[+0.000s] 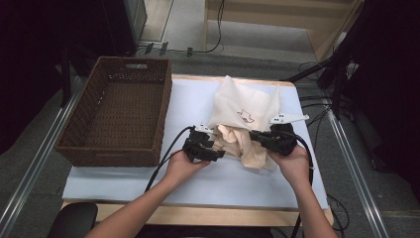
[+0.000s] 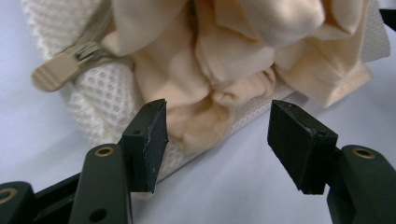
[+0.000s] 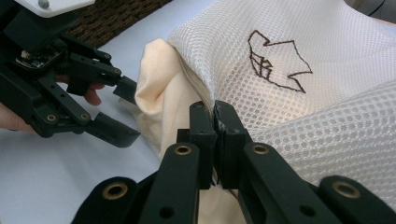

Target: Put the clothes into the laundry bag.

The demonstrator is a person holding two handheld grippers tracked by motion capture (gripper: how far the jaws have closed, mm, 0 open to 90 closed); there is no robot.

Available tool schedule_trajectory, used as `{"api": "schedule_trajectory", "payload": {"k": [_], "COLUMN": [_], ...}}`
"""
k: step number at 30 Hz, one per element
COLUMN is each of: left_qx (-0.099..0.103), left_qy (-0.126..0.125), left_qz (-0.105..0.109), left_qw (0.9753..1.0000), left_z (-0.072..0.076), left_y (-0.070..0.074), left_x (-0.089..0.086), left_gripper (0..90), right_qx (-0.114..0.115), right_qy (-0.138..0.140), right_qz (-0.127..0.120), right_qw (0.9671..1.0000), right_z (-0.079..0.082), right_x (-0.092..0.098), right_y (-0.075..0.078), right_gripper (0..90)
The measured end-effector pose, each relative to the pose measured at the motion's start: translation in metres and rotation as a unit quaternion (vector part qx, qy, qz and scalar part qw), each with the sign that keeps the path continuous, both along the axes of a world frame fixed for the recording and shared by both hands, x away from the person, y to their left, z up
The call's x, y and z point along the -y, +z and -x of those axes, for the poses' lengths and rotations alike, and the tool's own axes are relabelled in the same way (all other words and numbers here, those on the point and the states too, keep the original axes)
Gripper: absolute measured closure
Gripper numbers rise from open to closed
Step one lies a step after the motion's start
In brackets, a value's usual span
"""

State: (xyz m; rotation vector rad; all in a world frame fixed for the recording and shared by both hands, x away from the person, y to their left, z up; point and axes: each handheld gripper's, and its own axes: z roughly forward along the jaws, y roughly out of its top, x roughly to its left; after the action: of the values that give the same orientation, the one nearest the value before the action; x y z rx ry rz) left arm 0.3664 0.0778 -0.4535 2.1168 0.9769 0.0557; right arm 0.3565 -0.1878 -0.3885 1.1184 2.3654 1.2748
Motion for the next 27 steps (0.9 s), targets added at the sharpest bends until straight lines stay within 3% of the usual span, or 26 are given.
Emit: {"api": "schedule_trajectory", "payload": {"k": [4,7,9,14,16,18,19,21,23,27], "left_qx": [0.005,-0.001,0.007,0.029,0.031,0.006,-0.012,-0.027,-0.029,-0.019], "left_qy": [0.007,0.008,0.012,0.012,0.003,0.005,0.008,0.01,0.014,0.008], "left_qz": [-0.02,-0.016,-0.016,-0.034,-0.054,-0.039,-0.019,0.016,0.043,0.076], "left_qw": [0.9998,0.9998,0.9998,0.9989,0.9981,0.9992,0.9997,0.9995,0.9986,0.9969], "left_z": [-0.005,-0.007,-0.008,-0.01,-0.009,-0.013,-0.016,-0.018,-0.018,-0.012], "left_y": [-0.008,-0.013,-0.014,-0.016,-0.013,-0.011,-0.01,-0.006,0.001,0.015], "left_x": [0.005,0.008,0.011,0.021,0.025,0.025,0.023,0.016,0.013,0.011], "left_gripper": [38.1,38.1,39.4,64.9,74.9,78.9,80.0,80.7,81.1,81.3], "right_qx": [-0.001,-0.001,-0.001,-0.005,-0.003,-0.002,-0.002,-0.003,-0.003,-0.001], "right_qy": [0.0,0.001,0.001,-0.001,0.0,0.0,0.001,-0.001,-0.002,-0.007], "right_qz": [0.0,0.001,0.0,0.0,0.001,0.001,0.001,0.0,0.0,-0.001], "right_qw": [1.0,1.0,1.0,1.0,1.0,1.0,1.0,1.0,1.0,1.0], "right_z": [0.0,0.0,0.0,0.0,-0.001,-0.001,-0.001,-0.001,-0.001,-0.002], "right_x": [0.0,0.0,0.0,-0.001,-0.001,-0.001,-0.001,-0.001,0.0,0.001], "right_y": [0.0,0.0,-0.001,-0.001,-0.001,-0.001,-0.001,-0.001,-0.002,-0.001], "right_gripper": [88.8,88.8,88.8,88.8,88.8,88.8,88.7,88.7,88.7,88.8]}}
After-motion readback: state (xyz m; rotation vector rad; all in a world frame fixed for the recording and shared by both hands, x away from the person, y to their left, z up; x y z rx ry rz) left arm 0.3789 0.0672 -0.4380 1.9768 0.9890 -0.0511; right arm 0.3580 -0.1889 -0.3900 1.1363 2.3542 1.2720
